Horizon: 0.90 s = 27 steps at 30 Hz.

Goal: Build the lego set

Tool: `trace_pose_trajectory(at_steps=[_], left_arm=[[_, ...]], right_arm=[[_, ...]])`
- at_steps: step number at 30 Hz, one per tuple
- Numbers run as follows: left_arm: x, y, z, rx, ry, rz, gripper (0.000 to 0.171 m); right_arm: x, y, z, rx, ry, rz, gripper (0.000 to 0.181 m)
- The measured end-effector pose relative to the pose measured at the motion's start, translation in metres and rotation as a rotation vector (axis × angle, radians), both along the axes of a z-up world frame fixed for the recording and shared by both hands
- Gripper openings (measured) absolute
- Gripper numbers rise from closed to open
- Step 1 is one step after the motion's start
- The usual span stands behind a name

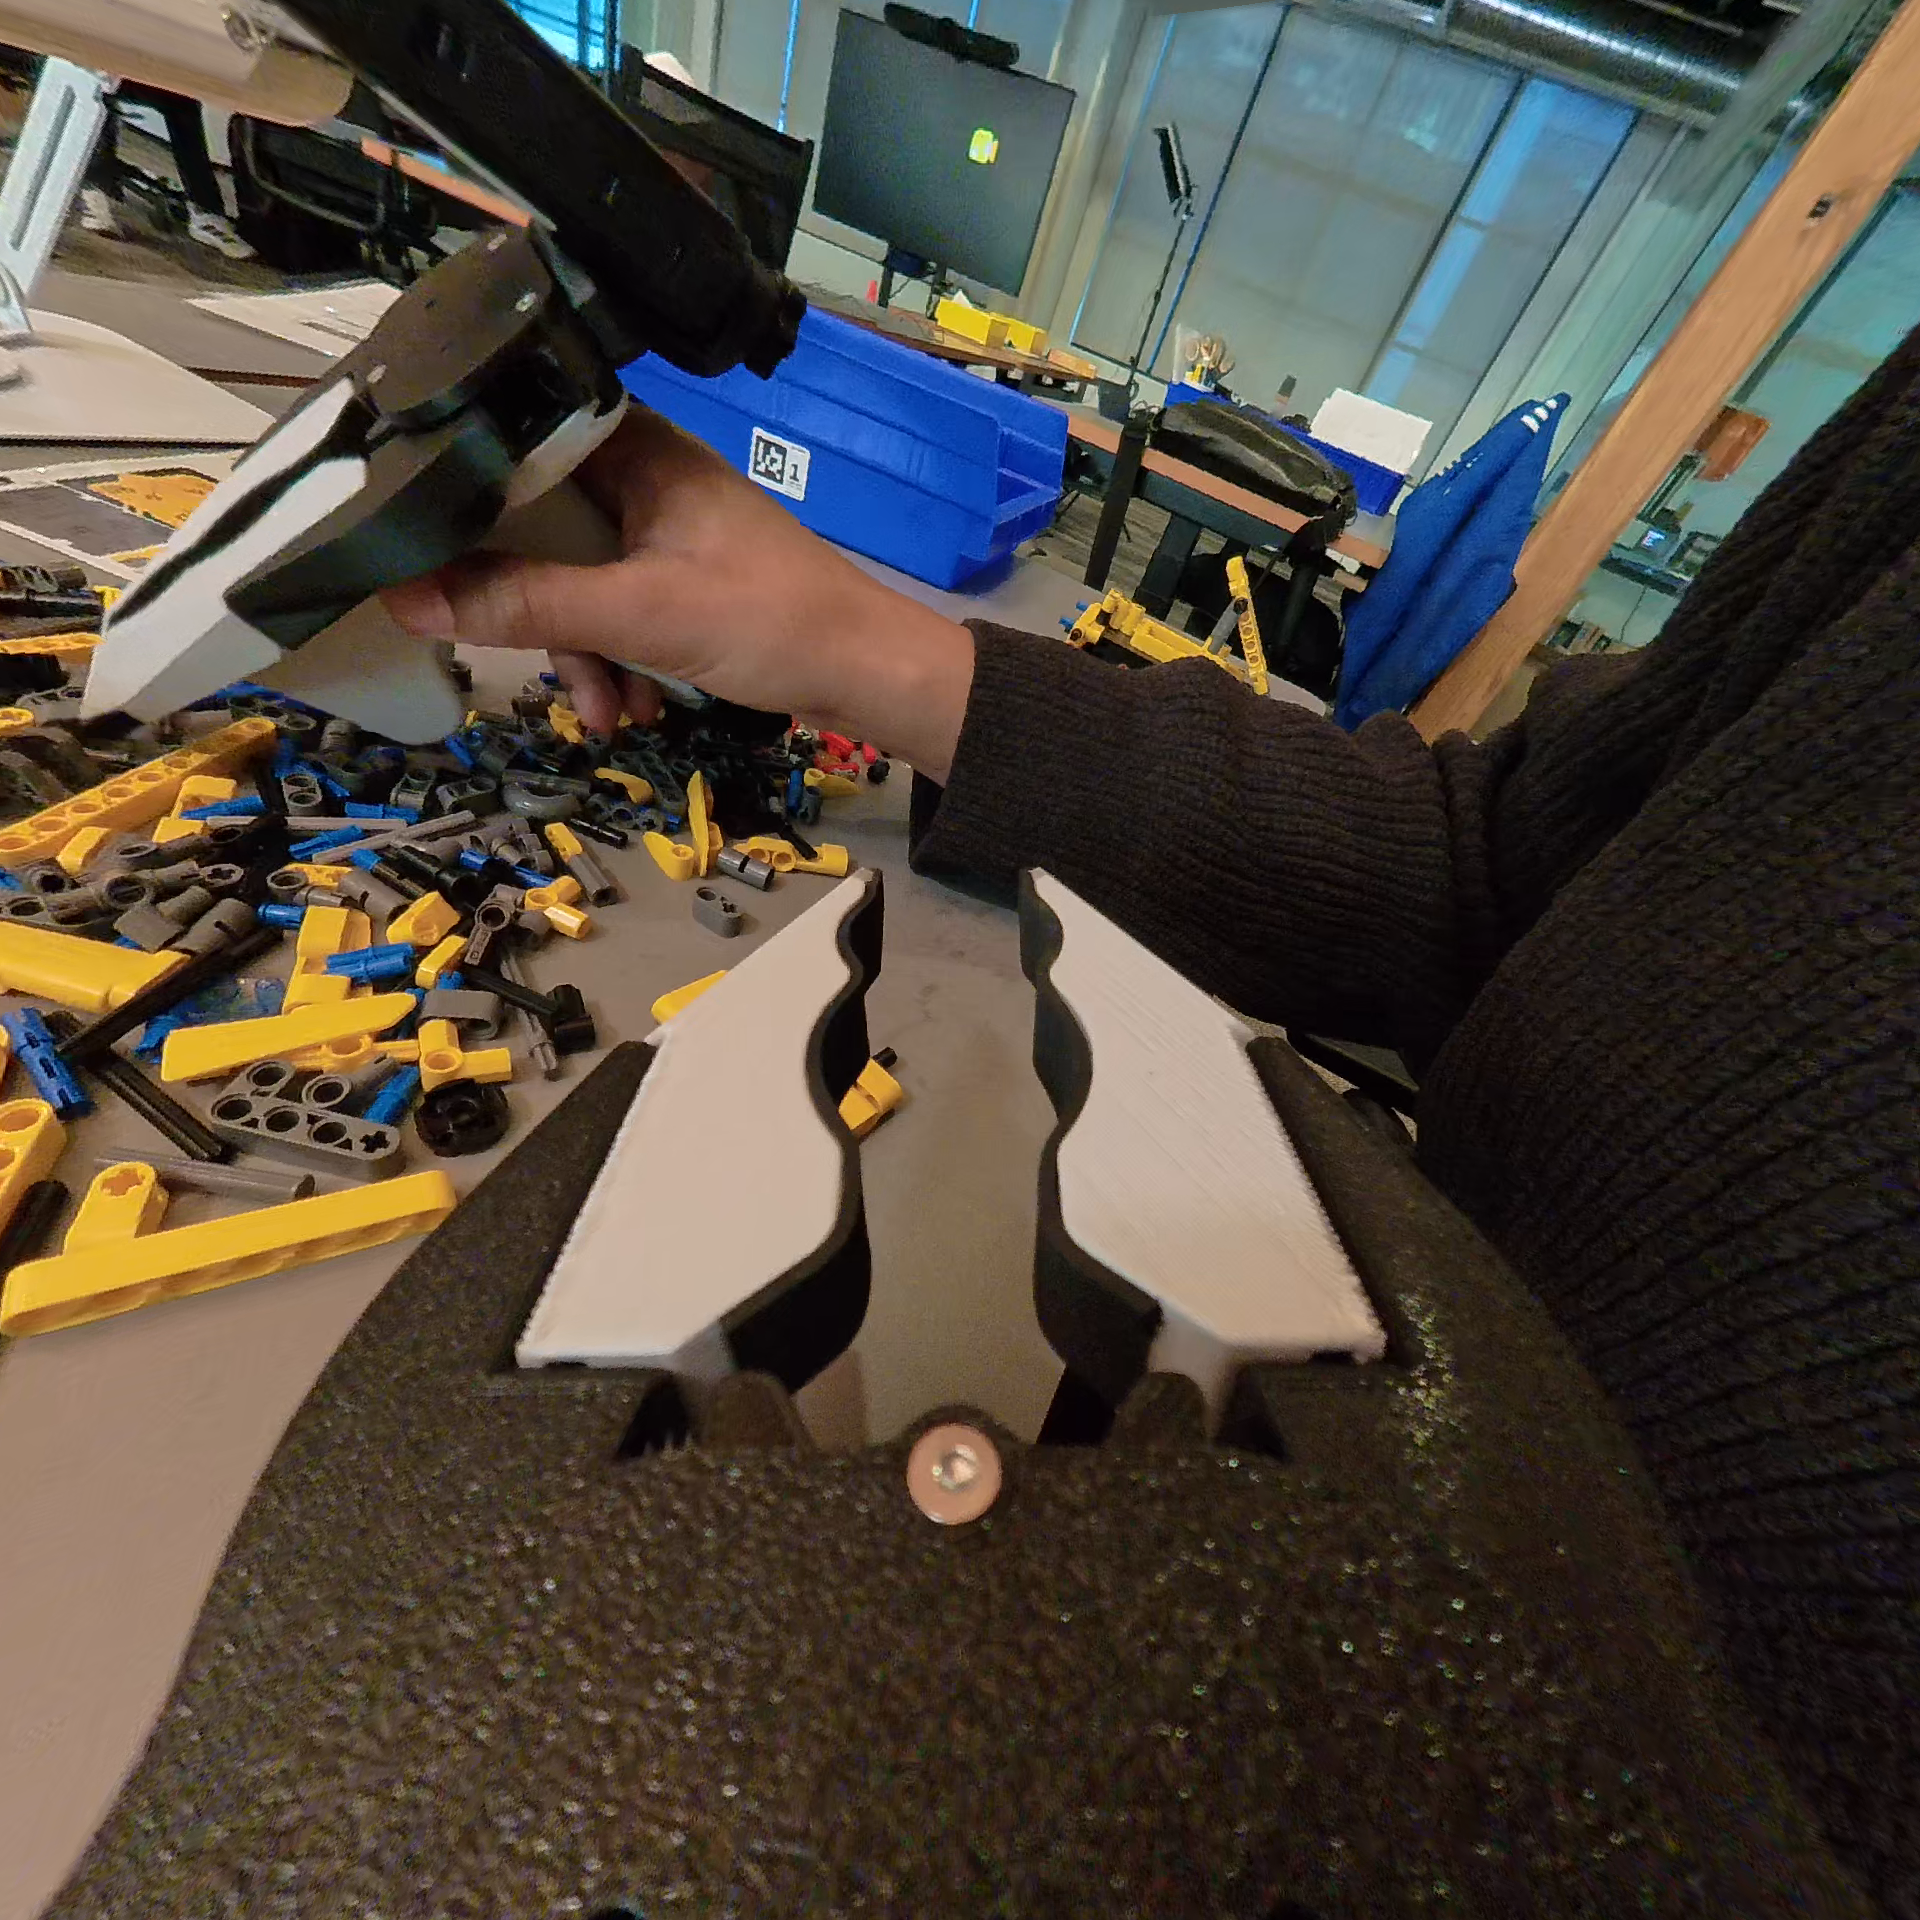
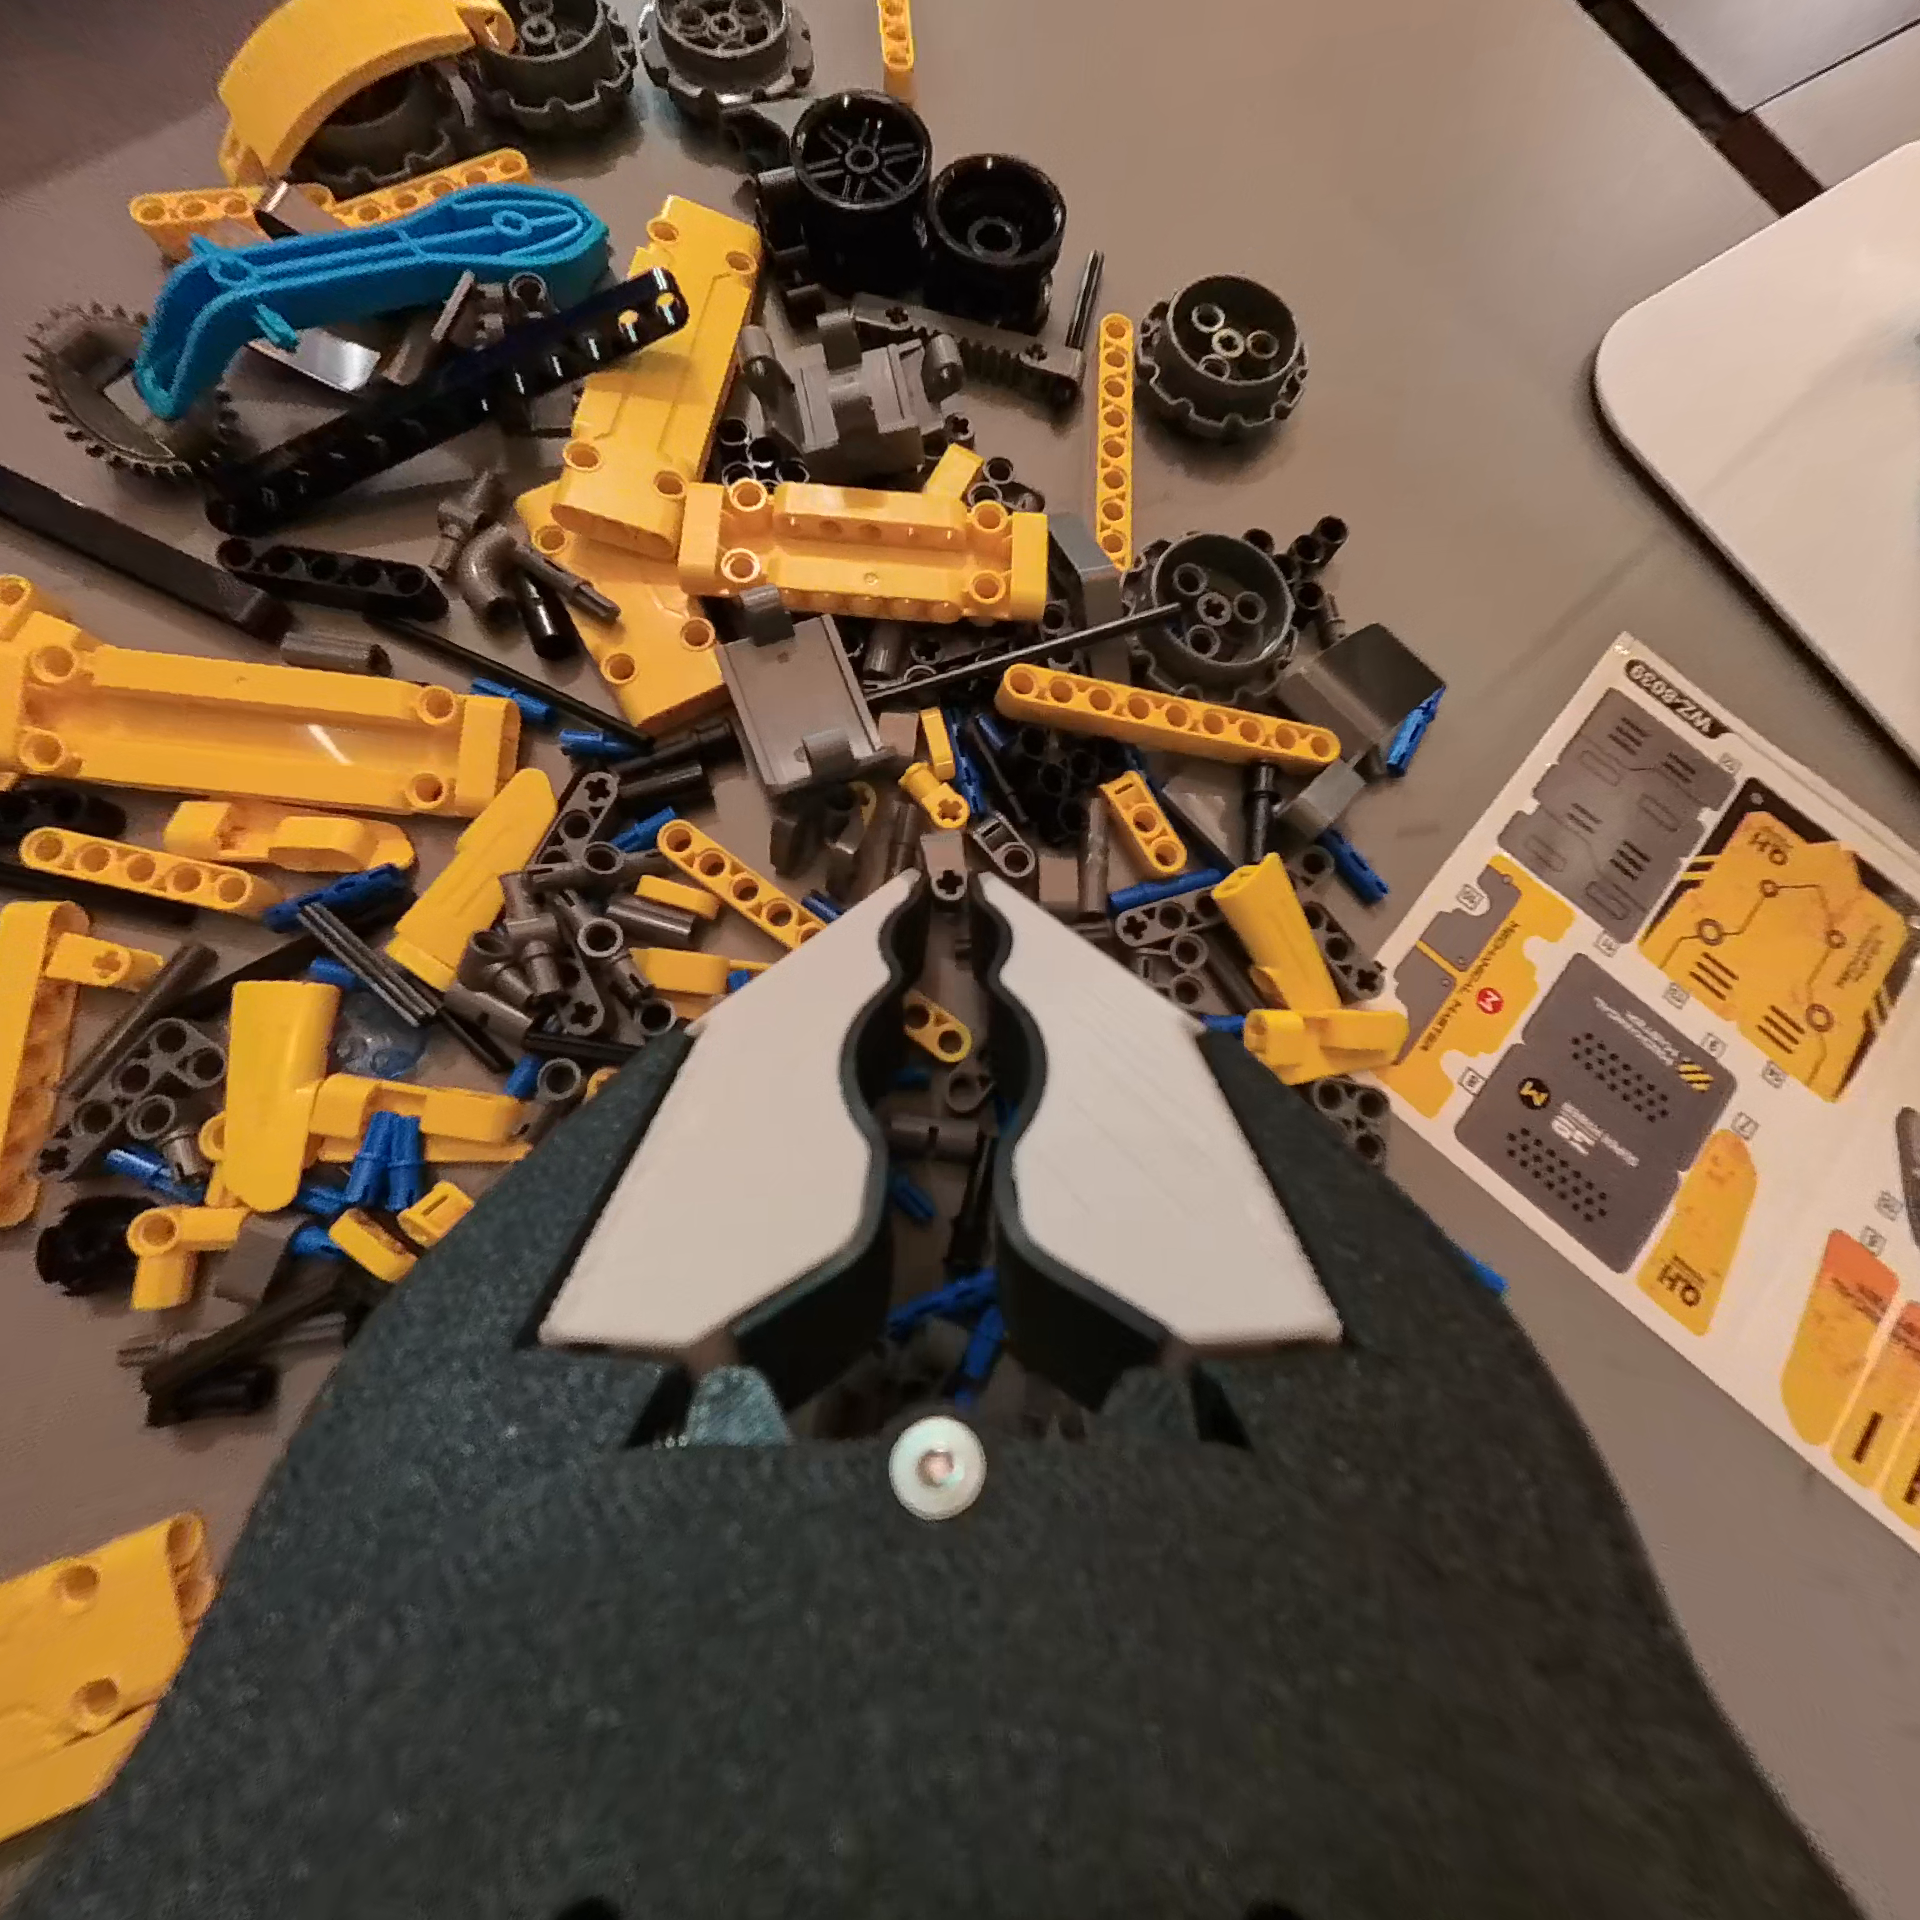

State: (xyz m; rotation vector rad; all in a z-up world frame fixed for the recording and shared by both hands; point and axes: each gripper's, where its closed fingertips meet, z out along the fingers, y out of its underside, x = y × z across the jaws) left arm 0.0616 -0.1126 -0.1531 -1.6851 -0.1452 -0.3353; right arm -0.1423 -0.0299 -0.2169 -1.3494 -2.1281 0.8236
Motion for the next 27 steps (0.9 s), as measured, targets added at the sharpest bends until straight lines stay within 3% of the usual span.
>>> trace_pose_trajectory(at_steps=[8, 11, 14, 18, 23, 27], left_arm=[[0.000, 0.000, 0.000, 0.001, -0.002, 0.002, 0.025], [0.000, -0.001, 0.001, 0.005, -0.004, 0.004, 0.025], [-0.001, -0.001, 0.001, 0.005, -0.005, 0.008, 0.025], [-0.001, 0.000, 0.000, -0.002, -0.001, 0.013, 0.025], [-0.003, 0.002, -0.002, -0.016, 0.003, 0.026, 0.025], [-0.004, 0.002, -0.003, -0.023, -0.004, 0.030, 0.025]], right_arm=[[0.013, -0.002, 0.030, -0.263, 0.062, -0.006, 0.007], [0.027, 0.001, 0.056, -0.371, 0.124, -0.015, 0.006], [0.057, 0.022, 0.076, -0.292, 0.191, -0.081, 0.007], [0.132, 0.075, 0.085, -0.057, 0.192, -0.255, 0.007], [0.249, 0.145, 0.058, 0.127, 0.014, -0.555, 0.007], [0.295, 0.151, 0.015, 0.060, -0.080, -0.638, 0.007]])
